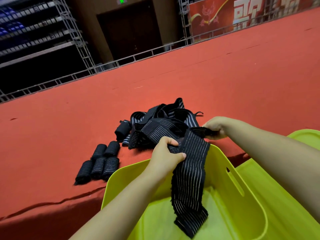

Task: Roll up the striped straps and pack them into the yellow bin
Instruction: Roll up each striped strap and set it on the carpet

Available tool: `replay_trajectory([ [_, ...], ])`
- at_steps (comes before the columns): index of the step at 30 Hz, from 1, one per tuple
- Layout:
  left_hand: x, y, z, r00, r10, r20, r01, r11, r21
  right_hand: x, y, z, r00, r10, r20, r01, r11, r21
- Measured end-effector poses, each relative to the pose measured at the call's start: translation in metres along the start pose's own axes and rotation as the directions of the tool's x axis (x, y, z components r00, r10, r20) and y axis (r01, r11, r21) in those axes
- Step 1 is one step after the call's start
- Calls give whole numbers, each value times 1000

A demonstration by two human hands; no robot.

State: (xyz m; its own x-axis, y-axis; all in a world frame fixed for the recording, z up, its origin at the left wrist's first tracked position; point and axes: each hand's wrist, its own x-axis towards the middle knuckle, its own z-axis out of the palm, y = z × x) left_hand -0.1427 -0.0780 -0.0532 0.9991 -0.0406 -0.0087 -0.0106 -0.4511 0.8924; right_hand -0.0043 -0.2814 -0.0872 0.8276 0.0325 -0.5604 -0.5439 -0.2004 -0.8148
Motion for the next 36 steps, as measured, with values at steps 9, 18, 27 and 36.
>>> replay_trajectory([
  [9, -5, 8, 8, 999, 21, -37, -22, 1000, -11, -35, -7, -27, 973, -76, -220, 209, 699, 684],
  [18, -10, 1, 0, 986, -90, -142, 65, 982, -175, -90, -4, -18, 952, -248, -182, 273, 409, 871],
  [27, -26, 2, -16, 981, -134, -141, 70, 920, -385, -138, -3, -7, 906, -415, -83, 266, 405, 875],
  [36, -39, -6, -42, 952, -184, -244, 86, 928, -362, -189, -8, 0, 806, -585, 84, 365, 604, 709],
])
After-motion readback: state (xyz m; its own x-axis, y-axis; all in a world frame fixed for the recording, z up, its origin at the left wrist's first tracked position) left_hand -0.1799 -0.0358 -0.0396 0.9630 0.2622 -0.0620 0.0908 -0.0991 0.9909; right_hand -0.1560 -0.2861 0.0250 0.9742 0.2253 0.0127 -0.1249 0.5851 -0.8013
